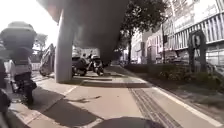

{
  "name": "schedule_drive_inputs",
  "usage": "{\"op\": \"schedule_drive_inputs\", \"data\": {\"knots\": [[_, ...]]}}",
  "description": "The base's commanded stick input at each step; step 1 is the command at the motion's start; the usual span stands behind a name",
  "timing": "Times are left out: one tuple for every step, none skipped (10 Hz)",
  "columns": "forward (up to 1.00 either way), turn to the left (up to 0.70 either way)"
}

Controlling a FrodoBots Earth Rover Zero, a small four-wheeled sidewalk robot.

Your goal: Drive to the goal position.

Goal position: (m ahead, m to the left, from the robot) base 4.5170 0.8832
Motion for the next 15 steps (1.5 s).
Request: {"op": "schedule_drive_inputs", "data": {"knots": [[0.7, 0.0], [0.7, 0.0], [0.7, 0.0], [0.7, 0.0], [0.7, 0.0], [0.7, -0.01], [0.7, -0.09], [0.7, -0.12], [0.7, -0.07], [0.7, -0.01], [0.7, 0.0], [0.7, 0.0], [0.7, 0.0], [0.7, 0.0], [0.7, 0.0]]}}
